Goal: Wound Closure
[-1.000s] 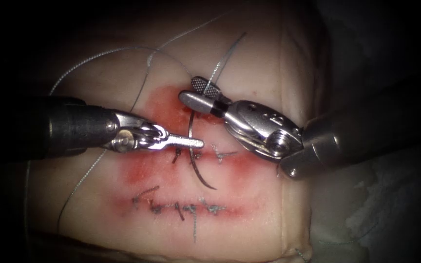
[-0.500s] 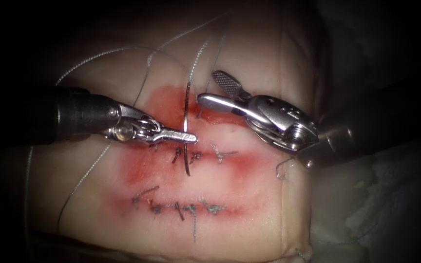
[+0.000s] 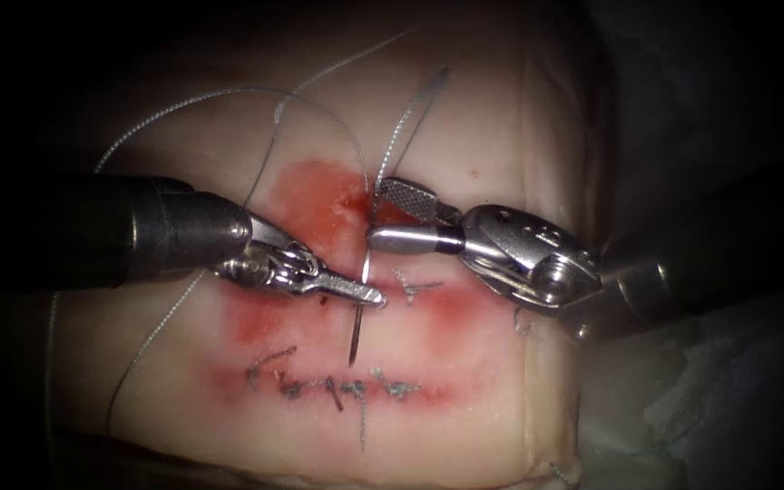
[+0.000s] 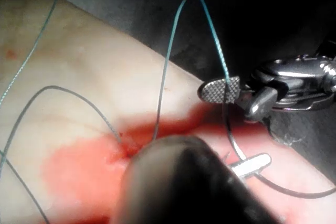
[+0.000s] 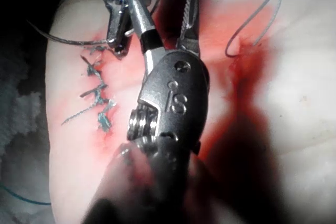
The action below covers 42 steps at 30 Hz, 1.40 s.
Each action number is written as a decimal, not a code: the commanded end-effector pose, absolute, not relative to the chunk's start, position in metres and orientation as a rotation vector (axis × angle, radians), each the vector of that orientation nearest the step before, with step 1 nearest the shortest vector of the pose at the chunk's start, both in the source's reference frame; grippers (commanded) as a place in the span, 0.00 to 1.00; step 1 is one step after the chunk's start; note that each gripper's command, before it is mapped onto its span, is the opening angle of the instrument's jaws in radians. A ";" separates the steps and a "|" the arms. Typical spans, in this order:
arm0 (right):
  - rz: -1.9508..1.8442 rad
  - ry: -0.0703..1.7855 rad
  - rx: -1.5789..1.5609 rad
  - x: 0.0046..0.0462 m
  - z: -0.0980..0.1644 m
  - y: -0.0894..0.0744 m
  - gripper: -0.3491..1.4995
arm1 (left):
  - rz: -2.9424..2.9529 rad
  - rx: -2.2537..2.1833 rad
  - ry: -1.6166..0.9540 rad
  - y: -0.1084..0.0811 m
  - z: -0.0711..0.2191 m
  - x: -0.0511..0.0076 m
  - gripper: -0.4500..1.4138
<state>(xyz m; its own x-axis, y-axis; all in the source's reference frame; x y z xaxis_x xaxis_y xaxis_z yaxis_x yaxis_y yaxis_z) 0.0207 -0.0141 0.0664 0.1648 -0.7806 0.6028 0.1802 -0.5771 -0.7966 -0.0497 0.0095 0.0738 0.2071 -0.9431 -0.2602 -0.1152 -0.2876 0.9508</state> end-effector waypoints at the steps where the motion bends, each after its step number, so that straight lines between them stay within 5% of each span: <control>1: -1.504 0.609 -1.636 0.0217 0.067 -0.015 0.51 | -1.179 1.594 -1.024 0.010 0.074 -0.0504 0.00; 14: -1.446 0.684 -1.587 0.0223 0.067 -0.015 0.40 | -1.070 1.467 -1.020 0.010 0.074 -0.0504 0.00; 18: -1.476 0.687 -1.554 0.0224 0.067 -0.016 0.25 | -1.072 1.438 -1.022 0.010 0.074 -0.0505 0.00; 22: -1.492 0.686 -1.538 0.0225 0.067 -0.016 0.00 | -1.075 1.434 -1.020 0.010 0.074 -0.0505 0.00; 27: -1.492 0.691 -1.529 0.0225 0.067 -0.016 0.00 | -1.074 1.414 -1.021 0.010 0.074 -0.0507 0.00; 30: -1.501 0.683 -1.536 0.0224 0.067 -0.016 0.00 | -1.079 1.405 -1.029 0.010 0.075 -0.0509 0.69; 32: -1.531 0.655 -1.558 0.0223 0.068 -0.016 0.00 | -1.035 1.373 -1.094 0.011 0.075 -0.0507 0.87; 35: -1.564 0.614 -1.583 0.0220 0.068 -0.015 0.00 | -0.957 1.158 -1.247 0.012 0.075 -0.0501 0.94; 42: -1.683 0.340 -1.664 0.0189 0.068 -0.011 0.00 | -0.902 0.932 -1.375 0.018 0.074 -0.0445 0.81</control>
<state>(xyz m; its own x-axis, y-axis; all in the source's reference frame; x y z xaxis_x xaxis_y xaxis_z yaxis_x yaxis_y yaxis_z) 0.0185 -0.0110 0.0674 0.1072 -0.6426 0.7586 0.3080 -0.7040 -0.6399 -0.0430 0.0181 0.0741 0.0033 -0.9233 0.3840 -0.0113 0.3840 0.9233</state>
